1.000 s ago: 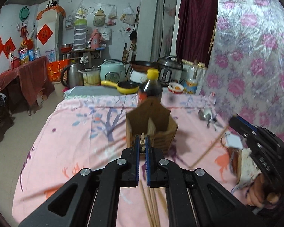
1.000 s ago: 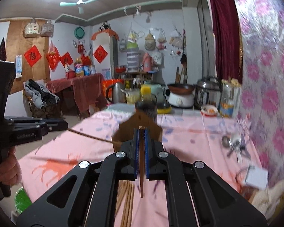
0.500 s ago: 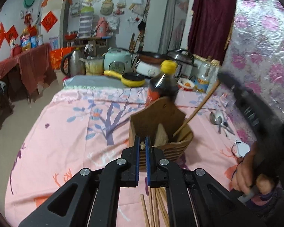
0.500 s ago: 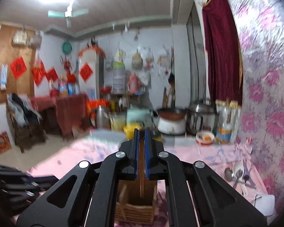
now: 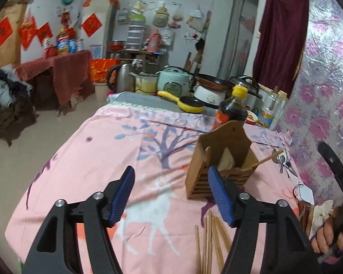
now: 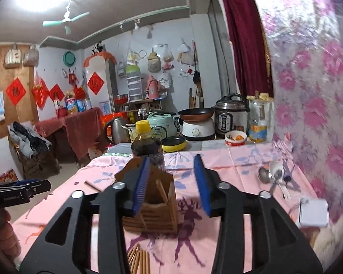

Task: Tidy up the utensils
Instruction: 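Open the left tool releasing its chopstick in the holder while the right tool releases its own, then move both tools back down to the remaining loose chopsticks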

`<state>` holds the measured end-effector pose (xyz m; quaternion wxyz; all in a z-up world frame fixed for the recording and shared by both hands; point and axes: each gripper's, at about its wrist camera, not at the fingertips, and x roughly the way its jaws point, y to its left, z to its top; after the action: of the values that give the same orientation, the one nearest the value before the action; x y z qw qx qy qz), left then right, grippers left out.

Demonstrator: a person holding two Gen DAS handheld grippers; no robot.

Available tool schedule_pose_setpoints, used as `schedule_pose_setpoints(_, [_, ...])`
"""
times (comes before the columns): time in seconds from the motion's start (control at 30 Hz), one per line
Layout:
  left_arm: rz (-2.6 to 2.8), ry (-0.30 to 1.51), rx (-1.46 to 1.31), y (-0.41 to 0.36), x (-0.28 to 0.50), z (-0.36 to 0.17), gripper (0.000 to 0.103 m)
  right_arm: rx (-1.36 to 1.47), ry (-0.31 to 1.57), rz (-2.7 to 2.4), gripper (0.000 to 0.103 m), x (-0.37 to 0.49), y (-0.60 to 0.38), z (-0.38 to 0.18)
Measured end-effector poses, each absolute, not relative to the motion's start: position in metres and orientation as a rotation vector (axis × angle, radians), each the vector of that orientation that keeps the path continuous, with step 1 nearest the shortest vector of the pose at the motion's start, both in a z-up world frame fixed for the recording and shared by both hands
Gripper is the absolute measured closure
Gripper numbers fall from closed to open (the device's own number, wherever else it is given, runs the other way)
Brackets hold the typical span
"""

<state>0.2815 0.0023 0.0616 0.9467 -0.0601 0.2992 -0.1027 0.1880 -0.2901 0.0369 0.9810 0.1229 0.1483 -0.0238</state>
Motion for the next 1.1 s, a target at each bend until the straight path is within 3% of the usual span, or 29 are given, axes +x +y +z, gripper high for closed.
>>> schedule_pose_setpoints(0.27, [-0.147,0.72,-0.165,0.033,0.223,-0.01,0.028,0.368,0.395,-0.041,0.039,0.113,-0.286,-0.015])
schedule_pose_setpoints(0.6, [-0.156,0.853,-0.049,0.03,0.151,-0.117,0.027,0.307,0.59,-0.055,0.034,0.065,-0.262,-0.1])
schedule_pose_setpoints(0.77, [-0.221,0.818,0.026,0.013,0.138,-0.122,0.022,0.242,0.666,-0.053,0.033,0.067,-0.252,-0.133])
schedule_pose_setpoints(1.1, [-0.359,0.787,0.116,-0.019,0.123,-0.126,0.018,0.295,0.705,-0.063,0.032,0.068,-0.26,-0.145])
